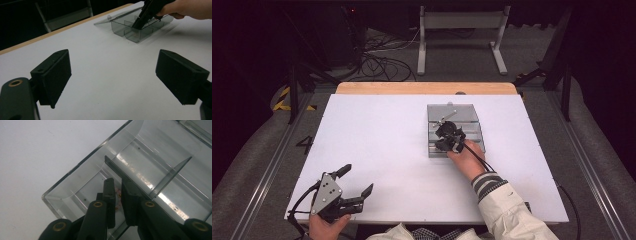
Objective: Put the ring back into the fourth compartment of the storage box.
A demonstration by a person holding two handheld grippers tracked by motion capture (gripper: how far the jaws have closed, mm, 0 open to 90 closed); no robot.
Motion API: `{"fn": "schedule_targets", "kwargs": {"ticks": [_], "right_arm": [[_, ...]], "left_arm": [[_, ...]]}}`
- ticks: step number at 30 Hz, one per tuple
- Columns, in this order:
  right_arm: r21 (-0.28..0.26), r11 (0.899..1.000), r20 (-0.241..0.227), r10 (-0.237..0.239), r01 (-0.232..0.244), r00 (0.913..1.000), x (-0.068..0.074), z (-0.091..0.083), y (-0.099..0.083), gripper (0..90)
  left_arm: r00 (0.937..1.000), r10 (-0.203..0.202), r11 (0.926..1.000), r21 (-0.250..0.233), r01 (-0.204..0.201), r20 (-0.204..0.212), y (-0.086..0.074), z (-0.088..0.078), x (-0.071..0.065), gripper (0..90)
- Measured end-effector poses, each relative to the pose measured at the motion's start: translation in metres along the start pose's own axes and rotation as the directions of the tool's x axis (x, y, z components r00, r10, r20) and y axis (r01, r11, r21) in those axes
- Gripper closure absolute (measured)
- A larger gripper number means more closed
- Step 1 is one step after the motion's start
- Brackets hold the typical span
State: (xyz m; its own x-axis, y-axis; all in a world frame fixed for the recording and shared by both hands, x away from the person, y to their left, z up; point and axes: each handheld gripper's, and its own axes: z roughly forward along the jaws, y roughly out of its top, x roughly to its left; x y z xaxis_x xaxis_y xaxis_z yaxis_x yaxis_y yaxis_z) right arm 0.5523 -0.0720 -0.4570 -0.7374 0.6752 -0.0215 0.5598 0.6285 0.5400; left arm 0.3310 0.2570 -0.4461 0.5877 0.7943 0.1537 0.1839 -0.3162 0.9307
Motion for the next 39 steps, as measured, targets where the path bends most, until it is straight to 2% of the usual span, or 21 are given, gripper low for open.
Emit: {"fn": "schedule_targets", "kwargs": {"ticks": [12, 15, 22, 30, 39], "right_arm": [[-0.051, 0.999, -0.017, -0.014, 0.013, 0.9998, 0.002, -0.014, 0.000, 72.4], [-0.080, 0.997, -0.033, -0.021, 0.019, 0.9992, 0.004, -0.021, 0.000, 64.8], [-0.147, 0.988, -0.062, -0.057, 0.047, 0.9965, 0.010, -0.039, -0.001, 41.1], [-0.215, 0.975, -0.100, -0.088, 0.064, 0.9911, 0.018, -0.060, -0.003, 22.8], [-0.265, 0.961, -0.112, -0.116, 0.083, 0.9869, 0.021, -0.076, -0.008, 5.7]], "left_arm": [[1.0000, -0.007, 1.0000, -0.001, 0.007, 0.002, 0.000, 0.000, 0.000, 13.7], [1.0000, -0.004, 1.0000, 0.000, 0.004, 0.001, 0.000, 0.000, 0.000, 13.7], [1.0000, -0.004, 1.0000, 0.001, 0.004, 0.000, 0.000, 0.000, 0.000, 13.6], [1.0000, -0.004, 1.0000, 0.003, 0.004, -0.002, 0.000, 0.000, 0.000, 13.7], [1.0000, -0.003, 1.0000, 0.005, 0.003, -0.002, 0.000, 0.000, -0.001, 13.7]]}}
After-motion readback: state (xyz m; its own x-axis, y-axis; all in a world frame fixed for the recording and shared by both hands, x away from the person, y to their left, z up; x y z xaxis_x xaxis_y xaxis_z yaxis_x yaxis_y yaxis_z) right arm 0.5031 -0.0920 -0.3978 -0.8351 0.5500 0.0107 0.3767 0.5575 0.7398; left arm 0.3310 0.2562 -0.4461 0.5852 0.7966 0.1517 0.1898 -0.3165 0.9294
